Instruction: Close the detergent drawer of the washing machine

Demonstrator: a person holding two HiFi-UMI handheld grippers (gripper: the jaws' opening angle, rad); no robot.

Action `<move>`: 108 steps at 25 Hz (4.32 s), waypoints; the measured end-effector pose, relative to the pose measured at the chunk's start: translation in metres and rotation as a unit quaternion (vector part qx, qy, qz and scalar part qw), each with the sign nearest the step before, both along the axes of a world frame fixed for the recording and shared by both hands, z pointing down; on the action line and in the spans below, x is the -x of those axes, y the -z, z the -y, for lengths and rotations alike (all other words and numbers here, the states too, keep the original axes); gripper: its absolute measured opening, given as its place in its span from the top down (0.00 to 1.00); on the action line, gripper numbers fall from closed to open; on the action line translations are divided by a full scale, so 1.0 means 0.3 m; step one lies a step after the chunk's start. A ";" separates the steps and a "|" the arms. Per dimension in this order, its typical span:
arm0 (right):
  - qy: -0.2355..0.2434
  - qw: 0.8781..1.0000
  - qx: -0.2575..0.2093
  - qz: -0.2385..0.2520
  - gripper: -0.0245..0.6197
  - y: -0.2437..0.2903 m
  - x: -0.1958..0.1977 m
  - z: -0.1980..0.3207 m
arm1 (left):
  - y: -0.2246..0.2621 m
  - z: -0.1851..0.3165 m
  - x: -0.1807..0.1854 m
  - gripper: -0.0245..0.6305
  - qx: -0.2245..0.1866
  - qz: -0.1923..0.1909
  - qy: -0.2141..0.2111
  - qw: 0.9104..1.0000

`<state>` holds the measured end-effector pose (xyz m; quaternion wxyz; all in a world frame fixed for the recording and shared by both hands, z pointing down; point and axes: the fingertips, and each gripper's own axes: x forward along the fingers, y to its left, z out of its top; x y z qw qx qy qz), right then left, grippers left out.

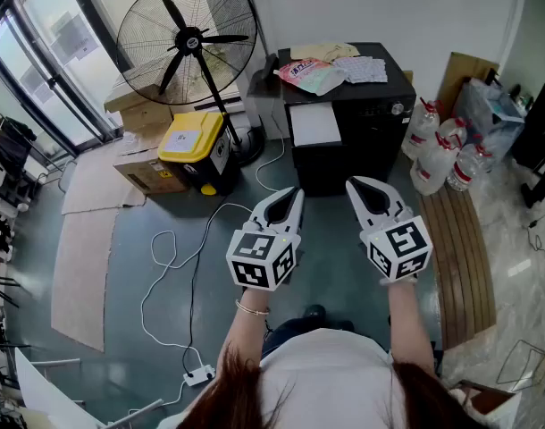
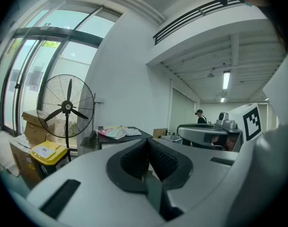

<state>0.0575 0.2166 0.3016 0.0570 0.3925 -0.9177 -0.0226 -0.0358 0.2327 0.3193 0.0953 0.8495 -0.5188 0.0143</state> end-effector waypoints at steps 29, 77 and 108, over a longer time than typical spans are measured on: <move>-0.060 0.997 -0.002 0.042 0.92 -0.040 0.017 0.212 | -0.086 0.236 0.076 0.93 0.013 0.007 -0.051 0.999; 0.035 0.995 0.092 -0.018 0.86 -0.462 -0.055 0.890 | -0.478 0.844 0.089 0.73 0.079 0.038 0.020 0.996; -0.026 0.971 0.223 -0.087 0.73 -0.987 -0.096 1.022 | -0.970 1.005 0.184 0.66 0.174 0.038 -0.017 0.984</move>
